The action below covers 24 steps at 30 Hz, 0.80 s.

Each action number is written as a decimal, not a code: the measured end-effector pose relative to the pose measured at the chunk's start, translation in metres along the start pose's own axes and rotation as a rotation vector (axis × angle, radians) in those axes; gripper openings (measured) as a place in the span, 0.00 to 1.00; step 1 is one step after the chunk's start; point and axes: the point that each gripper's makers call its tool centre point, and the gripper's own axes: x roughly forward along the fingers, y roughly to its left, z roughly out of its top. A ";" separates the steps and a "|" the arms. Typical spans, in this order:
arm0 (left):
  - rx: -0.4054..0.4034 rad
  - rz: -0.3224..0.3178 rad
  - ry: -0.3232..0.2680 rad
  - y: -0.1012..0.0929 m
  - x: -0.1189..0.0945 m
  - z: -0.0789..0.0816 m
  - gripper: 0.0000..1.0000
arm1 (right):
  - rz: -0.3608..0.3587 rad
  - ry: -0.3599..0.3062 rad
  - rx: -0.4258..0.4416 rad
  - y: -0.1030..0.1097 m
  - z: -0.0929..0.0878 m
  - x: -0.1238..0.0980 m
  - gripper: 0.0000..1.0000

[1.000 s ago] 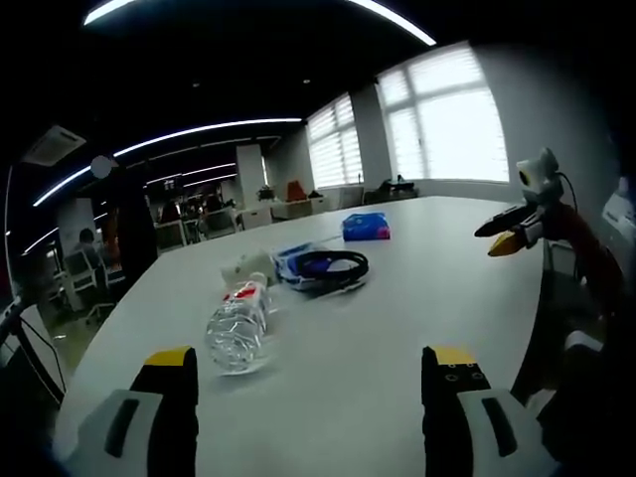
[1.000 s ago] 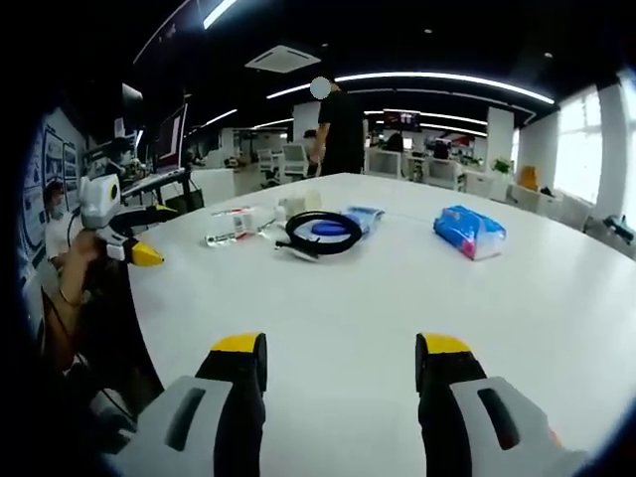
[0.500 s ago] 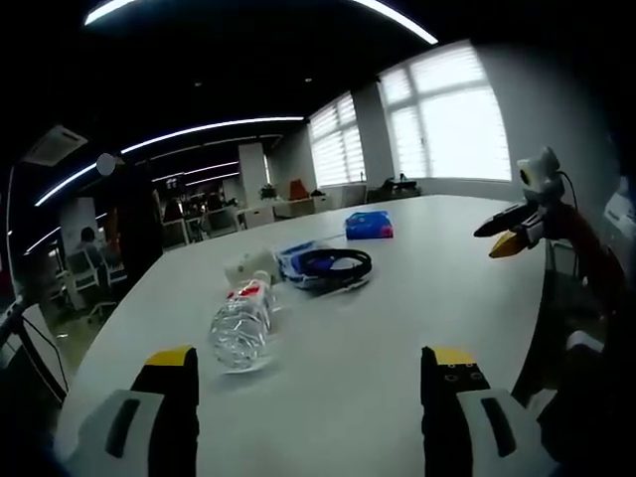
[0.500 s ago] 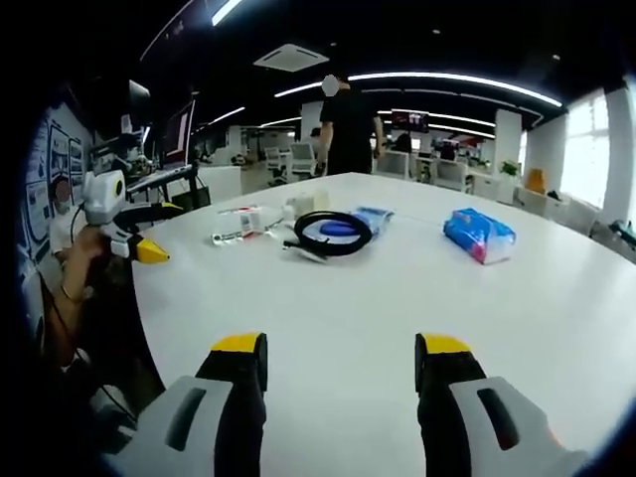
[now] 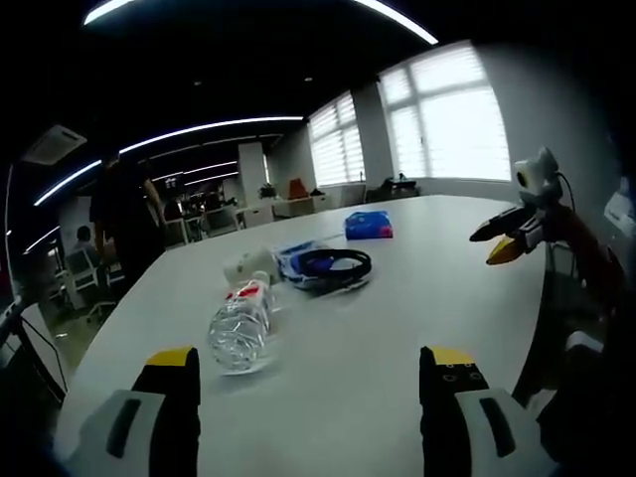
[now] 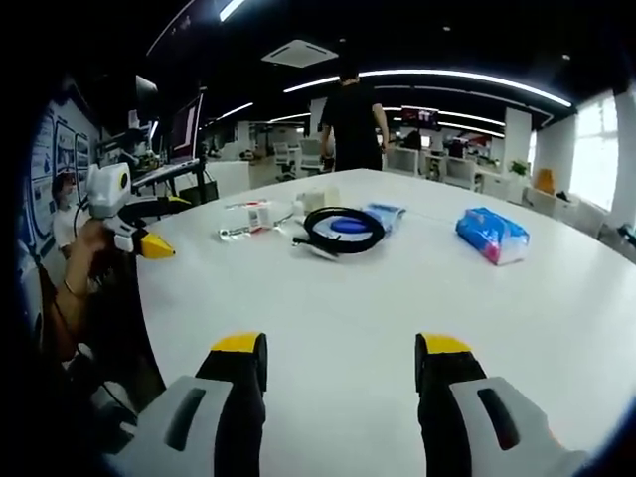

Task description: Arrange the tabletop items into an orderly group along one side of the table until the central work area is clear of visible clutter.

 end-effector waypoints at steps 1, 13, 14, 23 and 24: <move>-0.002 -0.002 0.002 0.000 0.001 0.000 0.91 | 0.002 0.002 0.000 0.000 0.000 0.001 0.58; -0.005 -0.001 0.007 0.003 0.003 -0.002 0.91 | 0.024 0.009 -0.010 0.005 0.006 0.012 0.58; -0.004 -0.001 0.009 0.003 0.003 -0.002 0.91 | 0.024 0.013 -0.011 0.006 0.005 0.013 0.58; -0.004 -0.002 0.010 0.004 0.004 -0.003 0.91 | 0.051 0.012 -0.004 0.011 0.008 0.018 0.63; -0.006 -0.005 0.009 0.004 0.004 -0.003 0.91 | 0.052 0.011 -0.008 0.011 0.008 0.019 0.64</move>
